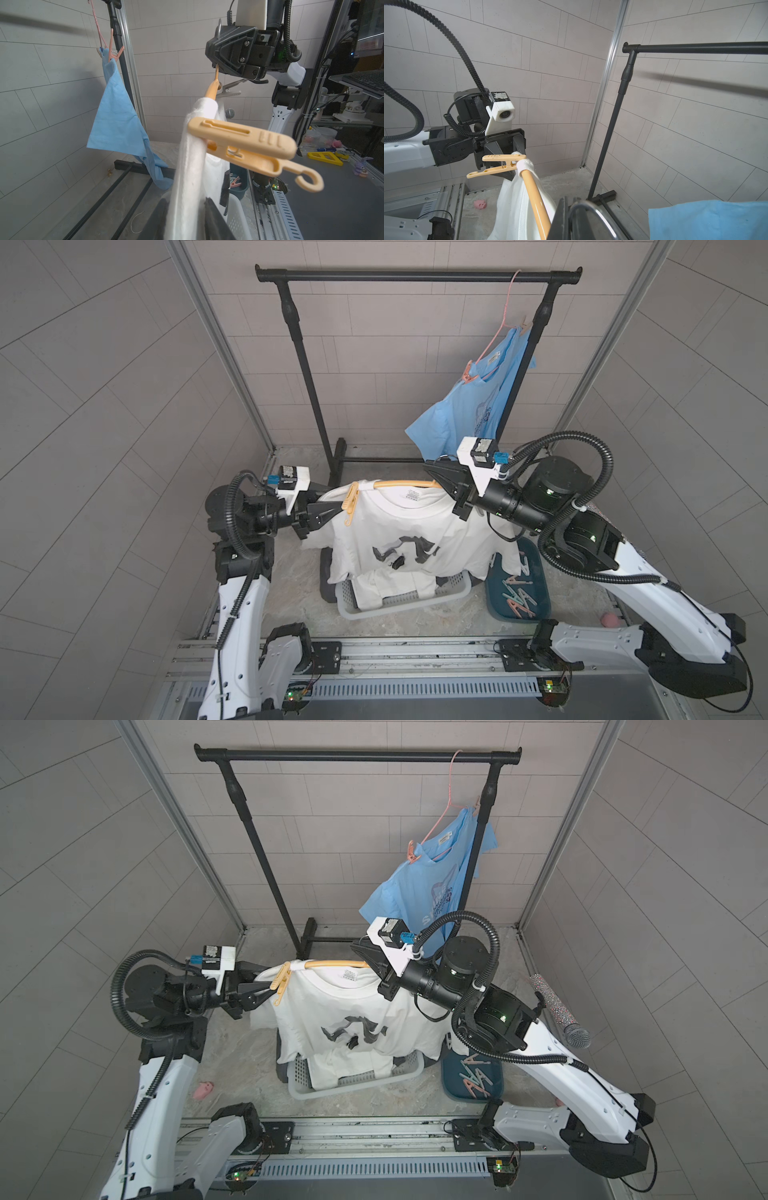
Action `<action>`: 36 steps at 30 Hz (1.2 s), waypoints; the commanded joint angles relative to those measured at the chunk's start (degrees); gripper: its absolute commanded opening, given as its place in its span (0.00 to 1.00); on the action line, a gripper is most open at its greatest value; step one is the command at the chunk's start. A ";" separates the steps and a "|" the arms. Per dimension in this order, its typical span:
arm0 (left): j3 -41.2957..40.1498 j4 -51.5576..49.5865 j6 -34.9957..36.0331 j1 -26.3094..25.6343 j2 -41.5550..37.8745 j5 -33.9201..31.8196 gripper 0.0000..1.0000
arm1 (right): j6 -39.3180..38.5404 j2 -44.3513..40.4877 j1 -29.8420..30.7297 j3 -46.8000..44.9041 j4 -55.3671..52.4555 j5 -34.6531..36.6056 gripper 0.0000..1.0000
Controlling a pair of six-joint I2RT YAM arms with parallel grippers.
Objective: Use clothespins to secure the t-shirt on both sides of the hanger
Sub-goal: Pick up the hanger from the basket.
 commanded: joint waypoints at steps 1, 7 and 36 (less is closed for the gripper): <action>1.84 -1.51 1.41 -0.79 0.28 1.37 0.33 | 0.51 -0.88 0.08 2.84 6.43 -1.31 0.00; 2.76 -1.46 0.71 -2.07 0.70 1.70 0.27 | 0.23 0.05 0.08 3.94 3.83 -3.04 0.00; 3.83 -10.18 8.48 -3.80 -8.42 -7.51 0.00 | -3.48 -4.70 0.09 5.70 2.01 6.51 0.62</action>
